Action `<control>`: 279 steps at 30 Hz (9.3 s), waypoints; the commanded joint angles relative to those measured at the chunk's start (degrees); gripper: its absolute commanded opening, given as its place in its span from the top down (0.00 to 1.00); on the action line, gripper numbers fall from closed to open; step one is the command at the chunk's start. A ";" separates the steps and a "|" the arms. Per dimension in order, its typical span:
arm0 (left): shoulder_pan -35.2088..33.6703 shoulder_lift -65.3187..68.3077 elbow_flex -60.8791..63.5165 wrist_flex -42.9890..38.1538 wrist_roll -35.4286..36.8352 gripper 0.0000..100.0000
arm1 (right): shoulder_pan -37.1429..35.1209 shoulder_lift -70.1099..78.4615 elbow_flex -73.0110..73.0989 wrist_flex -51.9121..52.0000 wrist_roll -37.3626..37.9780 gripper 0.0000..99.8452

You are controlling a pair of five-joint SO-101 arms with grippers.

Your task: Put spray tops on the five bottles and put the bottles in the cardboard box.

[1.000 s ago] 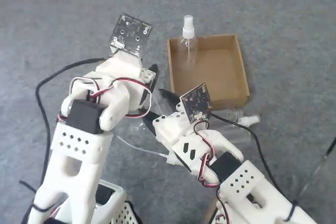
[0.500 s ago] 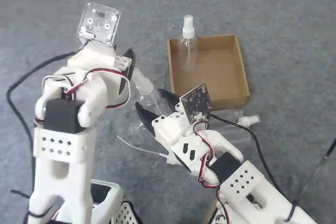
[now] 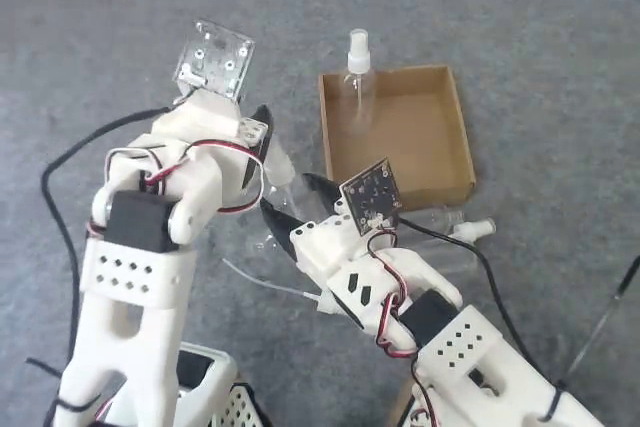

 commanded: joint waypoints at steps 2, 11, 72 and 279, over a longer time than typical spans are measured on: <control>-3.34 0.18 -8.04 2.37 0.00 0.90 | 0.57 -1.19 -0.88 -1.63 -0.62 0.99; -8.26 -25.14 -24.22 17.49 6.86 0.89 | 0.57 -1.19 -0.88 -1.63 -0.62 0.99; 4.31 -54.42 -9.45 16.09 11.34 0.89 | 0.84 -1.19 -1.23 -1.01 -0.44 0.99; -4.57 -37.36 48.84 -28.13 5.01 0.99 | 37.05 42.24 -64.53 27.47 8.79 0.71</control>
